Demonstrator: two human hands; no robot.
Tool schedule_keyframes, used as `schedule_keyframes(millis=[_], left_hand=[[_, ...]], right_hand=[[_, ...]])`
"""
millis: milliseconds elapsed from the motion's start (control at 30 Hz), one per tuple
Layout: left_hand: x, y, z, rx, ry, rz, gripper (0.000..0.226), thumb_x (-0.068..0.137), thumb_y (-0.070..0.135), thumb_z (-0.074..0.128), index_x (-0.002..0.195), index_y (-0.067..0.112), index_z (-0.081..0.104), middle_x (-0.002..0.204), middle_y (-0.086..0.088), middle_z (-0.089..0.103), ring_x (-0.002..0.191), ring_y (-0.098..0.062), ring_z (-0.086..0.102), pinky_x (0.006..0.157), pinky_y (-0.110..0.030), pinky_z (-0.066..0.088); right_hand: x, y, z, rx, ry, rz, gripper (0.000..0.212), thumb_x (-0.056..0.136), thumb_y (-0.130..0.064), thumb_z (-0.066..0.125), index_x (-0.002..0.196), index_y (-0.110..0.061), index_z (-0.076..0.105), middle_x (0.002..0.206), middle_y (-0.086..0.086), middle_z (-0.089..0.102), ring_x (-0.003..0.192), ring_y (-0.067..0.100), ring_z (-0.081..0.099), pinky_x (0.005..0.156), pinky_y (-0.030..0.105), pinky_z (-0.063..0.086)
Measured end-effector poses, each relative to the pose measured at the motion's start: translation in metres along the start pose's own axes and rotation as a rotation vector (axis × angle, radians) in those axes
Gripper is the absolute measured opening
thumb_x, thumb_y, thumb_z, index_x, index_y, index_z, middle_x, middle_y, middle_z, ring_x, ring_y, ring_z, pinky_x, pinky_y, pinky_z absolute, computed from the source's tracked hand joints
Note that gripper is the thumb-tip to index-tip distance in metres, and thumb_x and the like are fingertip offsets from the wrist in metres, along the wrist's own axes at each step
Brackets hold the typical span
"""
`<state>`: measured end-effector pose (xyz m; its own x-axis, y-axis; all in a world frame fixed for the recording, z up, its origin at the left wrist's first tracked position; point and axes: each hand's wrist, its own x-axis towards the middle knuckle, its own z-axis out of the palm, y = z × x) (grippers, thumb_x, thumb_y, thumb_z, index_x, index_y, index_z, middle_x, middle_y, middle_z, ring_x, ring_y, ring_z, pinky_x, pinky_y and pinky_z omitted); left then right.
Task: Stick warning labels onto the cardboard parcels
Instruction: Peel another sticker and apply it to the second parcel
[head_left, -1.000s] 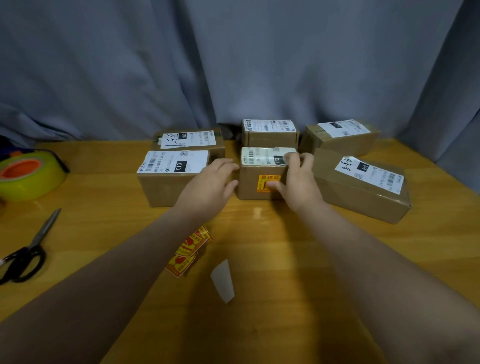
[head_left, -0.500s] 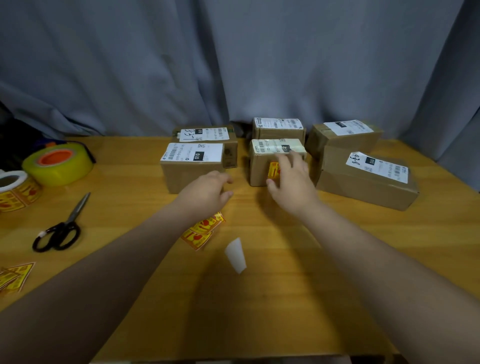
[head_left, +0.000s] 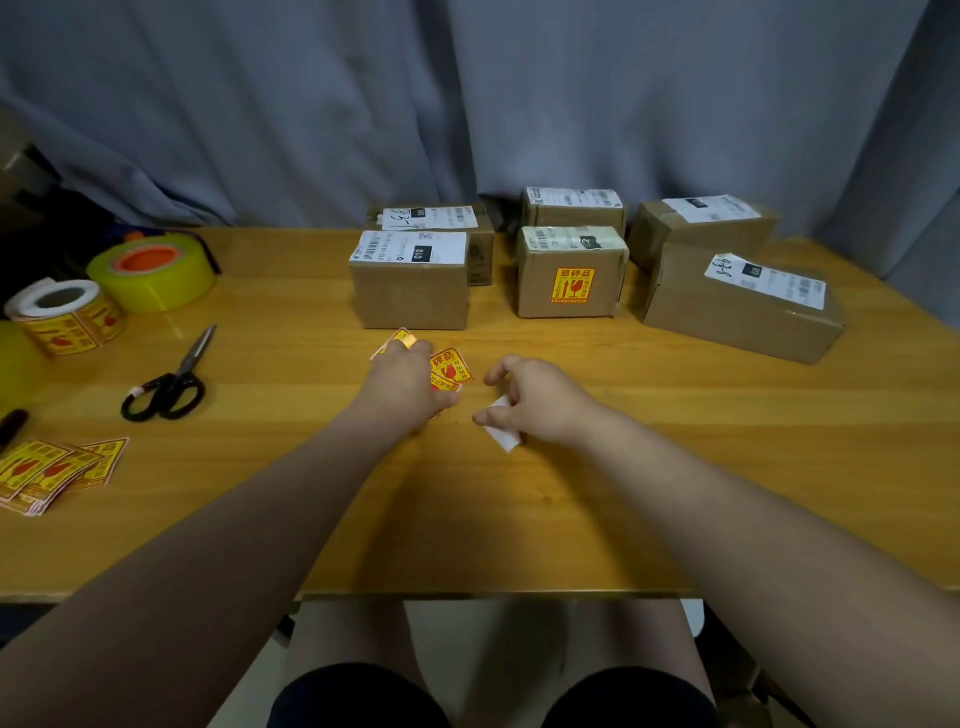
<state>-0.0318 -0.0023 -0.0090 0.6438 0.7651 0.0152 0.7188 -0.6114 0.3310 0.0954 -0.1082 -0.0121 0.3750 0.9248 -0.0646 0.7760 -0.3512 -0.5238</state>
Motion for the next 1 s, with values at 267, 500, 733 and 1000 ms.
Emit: schedule_keyframes(millis=[267, 500, 733, 1000], left_hand=[[0.005, -0.019, -0.007, -0.379, 0.142, -0.036, 0.022, 0.081, 0.014, 0.070, 0.100, 0.016, 0.059, 0.077, 0.002, 0.053, 0.068, -0.014, 0.052, 0.056, -0.024, 0.038], [0.007, 0.011, -0.027, -0.785, 0.228, 0.125, 0.007, 0.082, 0.012, 0.070, 0.085, 0.015, 0.063, 0.069, 0.004, 0.057, 0.058, -0.001, 0.053, 0.056, -0.010, 0.044], [0.002, 0.048, -0.019, -1.100, 0.233, 0.113, 0.005, 0.087, 0.013, 0.064, 0.086, 0.010, 0.067, 0.074, -0.004, 0.066, 0.064, -0.006, 0.060, 0.061, -0.017, 0.051], [0.009, 0.050, -0.019, -1.164, 0.008, 0.144, 0.012, 0.090, 0.008, 0.058, 0.097, 0.001, 0.065, 0.075, -0.006, 0.066, 0.063, -0.005, 0.061, 0.062, -0.016, 0.053]], right_hand=[[0.010, 0.009, 0.005, 0.129, 0.140, 0.043, 0.044, 0.083, -0.048, 0.063, 0.115, -0.019, 0.055, 0.089, -0.005, 0.046, 0.085, 0.014, 0.047, 0.061, 0.022, 0.034], [0.006, -0.008, -0.013, 0.826, 0.353, -0.091, 0.018, 0.086, -0.038, 0.062, 0.093, -0.022, 0.064, 0.092, -0.004, 0.064, 0.086, 0.006, 0.058, 0.075, 0.012, 0.045], [0.006, -0.010, -0.026, 1.166, 0.272, -0.041, 0.009, 0.086, -0.012, 0.065, 0.092, -0.005, 0.066, 0.076, 0.006, 0.068, 0.068, 0.011, 0.066, 0.058, 0.021, 0.054], [0.003, 0.008, -0.043, 0.933, 0.383, -0.080, 0.009, 0.090, -0.010, 0.061, 0.082, -0.013, 0.064, 0.060, -0.004, 0.068, 0.054, 0.006, 0.062, 0.048, 0.021, 0.050]])
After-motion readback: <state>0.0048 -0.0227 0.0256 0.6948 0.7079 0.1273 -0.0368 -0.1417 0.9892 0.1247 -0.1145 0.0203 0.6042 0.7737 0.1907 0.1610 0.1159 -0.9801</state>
